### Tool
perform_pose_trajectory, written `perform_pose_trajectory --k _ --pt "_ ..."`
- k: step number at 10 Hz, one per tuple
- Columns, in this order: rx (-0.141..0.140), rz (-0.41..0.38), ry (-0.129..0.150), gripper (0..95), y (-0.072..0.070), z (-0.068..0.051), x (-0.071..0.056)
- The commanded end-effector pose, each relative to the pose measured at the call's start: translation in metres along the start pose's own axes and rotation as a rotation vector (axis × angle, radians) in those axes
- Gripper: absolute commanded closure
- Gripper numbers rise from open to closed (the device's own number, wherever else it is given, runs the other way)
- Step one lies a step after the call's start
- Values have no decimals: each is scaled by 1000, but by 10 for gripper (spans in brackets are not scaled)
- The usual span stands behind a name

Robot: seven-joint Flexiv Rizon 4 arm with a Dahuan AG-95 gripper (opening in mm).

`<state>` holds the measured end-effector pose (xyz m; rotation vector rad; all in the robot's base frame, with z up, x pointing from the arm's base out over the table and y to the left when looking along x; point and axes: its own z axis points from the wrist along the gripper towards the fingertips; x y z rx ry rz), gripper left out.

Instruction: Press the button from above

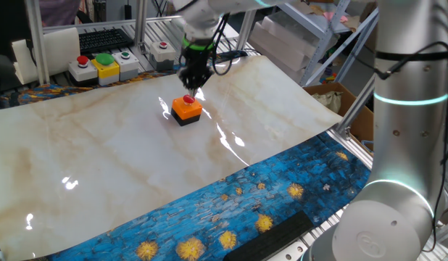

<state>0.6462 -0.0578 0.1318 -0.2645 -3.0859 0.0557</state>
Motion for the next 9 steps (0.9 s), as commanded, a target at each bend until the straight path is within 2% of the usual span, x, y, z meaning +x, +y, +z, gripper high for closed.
perform_pose_trajectory --k 1,3,5,9 --pt "-4 31 -3 950 -3 -2 2" --pt "3 51 -8 950 -5 -3 3" --pt "22 57 -13 950 -6 -4 4" --pt "30 66 -10 950 -8 -5 6"
